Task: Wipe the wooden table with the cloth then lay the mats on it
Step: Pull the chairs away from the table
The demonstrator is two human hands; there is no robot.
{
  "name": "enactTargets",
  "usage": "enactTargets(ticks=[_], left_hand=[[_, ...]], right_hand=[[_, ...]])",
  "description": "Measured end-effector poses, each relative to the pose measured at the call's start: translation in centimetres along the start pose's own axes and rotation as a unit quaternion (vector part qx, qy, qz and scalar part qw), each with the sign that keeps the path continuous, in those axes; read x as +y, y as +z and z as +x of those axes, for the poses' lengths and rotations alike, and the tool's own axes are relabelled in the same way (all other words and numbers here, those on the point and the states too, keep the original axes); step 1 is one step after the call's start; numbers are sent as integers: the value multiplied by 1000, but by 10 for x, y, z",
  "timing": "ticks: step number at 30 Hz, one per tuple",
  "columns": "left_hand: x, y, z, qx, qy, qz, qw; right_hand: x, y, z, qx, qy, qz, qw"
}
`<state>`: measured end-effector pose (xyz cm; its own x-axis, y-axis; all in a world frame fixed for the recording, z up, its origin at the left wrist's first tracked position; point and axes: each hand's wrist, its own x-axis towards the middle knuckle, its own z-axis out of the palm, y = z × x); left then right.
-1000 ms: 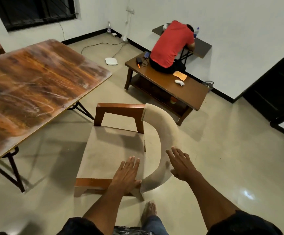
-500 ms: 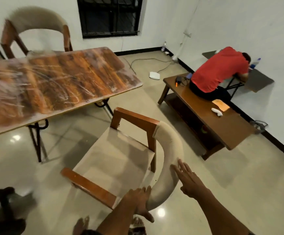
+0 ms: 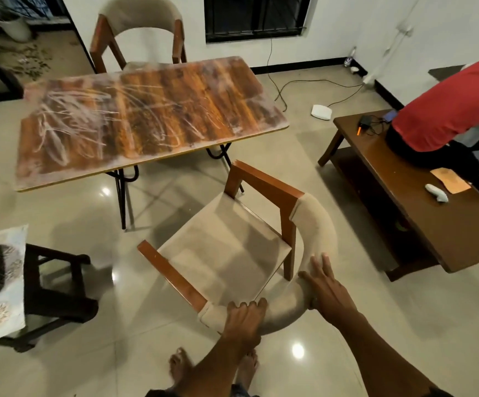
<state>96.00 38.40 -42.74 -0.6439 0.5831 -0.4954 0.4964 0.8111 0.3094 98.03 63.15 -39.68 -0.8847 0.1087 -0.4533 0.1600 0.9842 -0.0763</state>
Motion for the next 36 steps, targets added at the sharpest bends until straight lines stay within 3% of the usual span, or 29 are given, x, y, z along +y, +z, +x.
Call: enactTargets(ticks=[1,2,5,7,11,15,19,22,27,31,36], left_hand=[[0,1,-1,11,10,-9,1000],[-2,-1,-3,-26,8,-28,999],[-19,8,1,31,23,2,999],[-40,8,3,-16,-16,-4,1000],[-89,-13,-6,-34,-89,22,995],[-142,-46,-23,28,-184,33,982],[-185,-64,-30,17,-277,46,960],[-189,-59,-35,6,-265,44,963],[-187,-57,-35,48,-257,27,965],[-175,-60,-33,30,-233,26,972],[-189,-55,-34,54,-208,9,977]], right_hand=[[0,-3,1,-5,-3,-11,1000],[-2,-3,3,-8,-10,-19,1000],[-11,5,7,6,-28,-9,1000],[-25,13,9,26,-44,-16,999],[-67,14,22,52,-77,-22,995],[-137,3,44,34,-143,6,989],[-188,-9,60,22,-209,35,977],[-195,-15,72,16,-242,41,969],[-179,-27,95,23,-181,-6,983],[-162,-29,98,0,-154,-30,988],[-179,-23,100,-6,-125,-38,991]])
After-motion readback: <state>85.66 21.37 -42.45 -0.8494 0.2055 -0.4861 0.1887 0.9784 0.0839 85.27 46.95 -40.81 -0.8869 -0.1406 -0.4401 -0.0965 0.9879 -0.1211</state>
